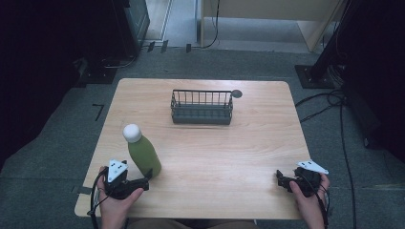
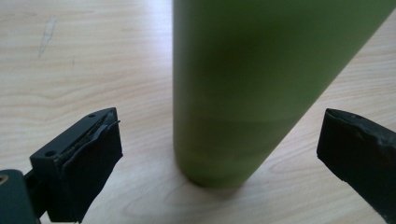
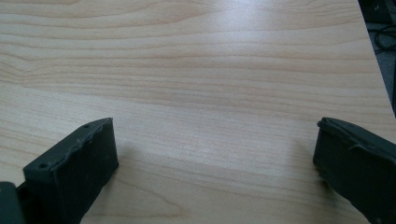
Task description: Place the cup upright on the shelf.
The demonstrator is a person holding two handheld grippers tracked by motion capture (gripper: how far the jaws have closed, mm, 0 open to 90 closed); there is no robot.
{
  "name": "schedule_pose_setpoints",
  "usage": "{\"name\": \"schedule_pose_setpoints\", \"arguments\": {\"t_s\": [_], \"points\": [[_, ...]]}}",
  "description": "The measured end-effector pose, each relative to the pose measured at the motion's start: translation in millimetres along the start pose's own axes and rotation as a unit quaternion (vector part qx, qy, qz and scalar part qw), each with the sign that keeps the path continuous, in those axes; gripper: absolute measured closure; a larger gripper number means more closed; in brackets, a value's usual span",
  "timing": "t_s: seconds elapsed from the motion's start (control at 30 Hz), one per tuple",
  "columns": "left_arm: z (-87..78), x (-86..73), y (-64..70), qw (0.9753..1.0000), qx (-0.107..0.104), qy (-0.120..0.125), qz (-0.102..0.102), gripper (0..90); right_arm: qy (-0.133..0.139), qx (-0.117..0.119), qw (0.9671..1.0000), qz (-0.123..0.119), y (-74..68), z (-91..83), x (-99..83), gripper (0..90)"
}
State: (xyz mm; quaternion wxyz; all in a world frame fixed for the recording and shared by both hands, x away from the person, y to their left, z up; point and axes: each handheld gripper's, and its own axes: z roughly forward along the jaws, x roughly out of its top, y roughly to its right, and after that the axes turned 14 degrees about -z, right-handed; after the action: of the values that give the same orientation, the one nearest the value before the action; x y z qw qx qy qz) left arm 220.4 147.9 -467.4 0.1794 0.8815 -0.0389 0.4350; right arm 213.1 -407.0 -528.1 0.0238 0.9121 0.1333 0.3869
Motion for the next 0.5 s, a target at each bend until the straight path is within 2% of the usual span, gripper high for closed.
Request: {"name": "schedule_pose_setpoints", "arguments": {"t_s": [0.2,0.5], "points": [[6.8,8.4,6.9,0.9999,0.001,0.013,-0.004,5.1,0.000,0.000,1.0000,0.001,0.0,0.0,0.0,0.0],[10.5,20.9,16.3,0.9994,-0.009,0.033,0.004,13.8,0.000,0.000,1.0000,0.000,0.1,0.0,0.0,0.0]]}}
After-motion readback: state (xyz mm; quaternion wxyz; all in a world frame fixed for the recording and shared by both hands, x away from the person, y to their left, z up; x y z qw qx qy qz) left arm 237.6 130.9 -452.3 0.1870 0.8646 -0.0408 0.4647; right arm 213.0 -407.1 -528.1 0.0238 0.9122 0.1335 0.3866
